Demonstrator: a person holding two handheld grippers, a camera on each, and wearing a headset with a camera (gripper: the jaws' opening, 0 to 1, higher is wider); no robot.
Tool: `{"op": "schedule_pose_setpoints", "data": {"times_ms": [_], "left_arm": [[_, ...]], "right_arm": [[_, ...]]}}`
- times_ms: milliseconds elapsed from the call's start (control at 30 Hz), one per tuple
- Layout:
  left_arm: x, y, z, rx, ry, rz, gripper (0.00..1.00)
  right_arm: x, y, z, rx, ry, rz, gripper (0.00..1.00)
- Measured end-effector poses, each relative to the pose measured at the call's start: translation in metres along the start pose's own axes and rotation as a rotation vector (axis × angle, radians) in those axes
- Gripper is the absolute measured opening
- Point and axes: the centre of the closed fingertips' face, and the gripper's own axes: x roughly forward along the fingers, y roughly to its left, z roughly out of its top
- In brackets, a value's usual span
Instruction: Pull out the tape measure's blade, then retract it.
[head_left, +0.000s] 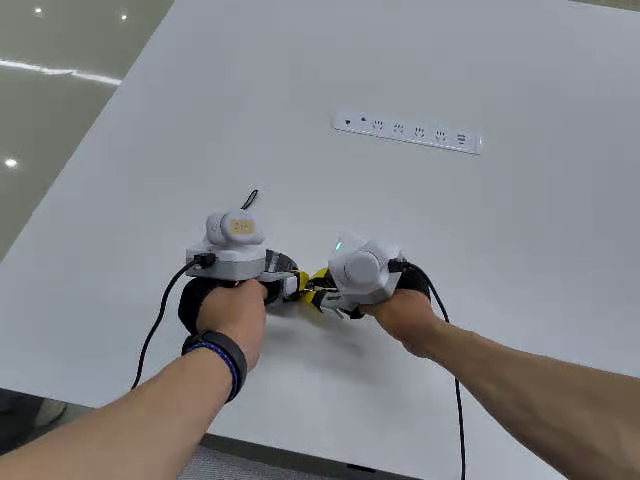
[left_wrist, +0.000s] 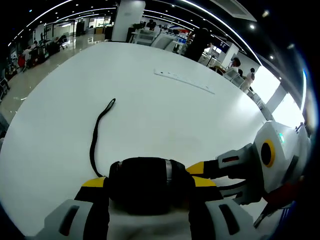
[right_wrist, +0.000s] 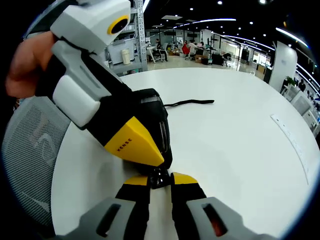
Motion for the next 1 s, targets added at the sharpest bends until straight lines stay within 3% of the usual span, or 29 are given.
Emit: {"op": "schedule_pose_setpoints", "data": {"times_ms": [67, 167, 267, 567, 733, 1000], "left_arm": [[0.000, 0.002, 0.002, -0.018, 0.002, -0.018, 0.62], [0.001, 0.001, 0.002, 0.000, 0.009, -0.029, 0.62], [-0.001, 0.000, 0.001, 0.015, 0.011, -0.048, 0.61], [-0.011, 0.000, 0.004, 0.057, -0.004, -0.082, 0.59], [-0.019, 0.004, 0.010, 0.080, -0.033, -0.104, 0.59], [-0.030, 0.008, 0.015, 0.143, -0.042, -0.129, 0.59]], "right_arm": [[0.000, 0.000, -0.001, -0.008, 0.001, -0.002, 0.16], [-0.001, 0.001, -0.001, 0.009, 0.004, -0.005, 0.18], [-0.003, 0.001, -0.002, 0.076, 0.002, 0.007, 0.22], [-0.021, -0.011, -0.005, 0.101, -0.012, -0.035, 0.29], [-0.031, -0.012, -0.006, 0.120, -0.040, -0.049, 0.31], [-0.048, -0.018, -0.005, 0.187, -0.091, -0.091, 0.37]]}}
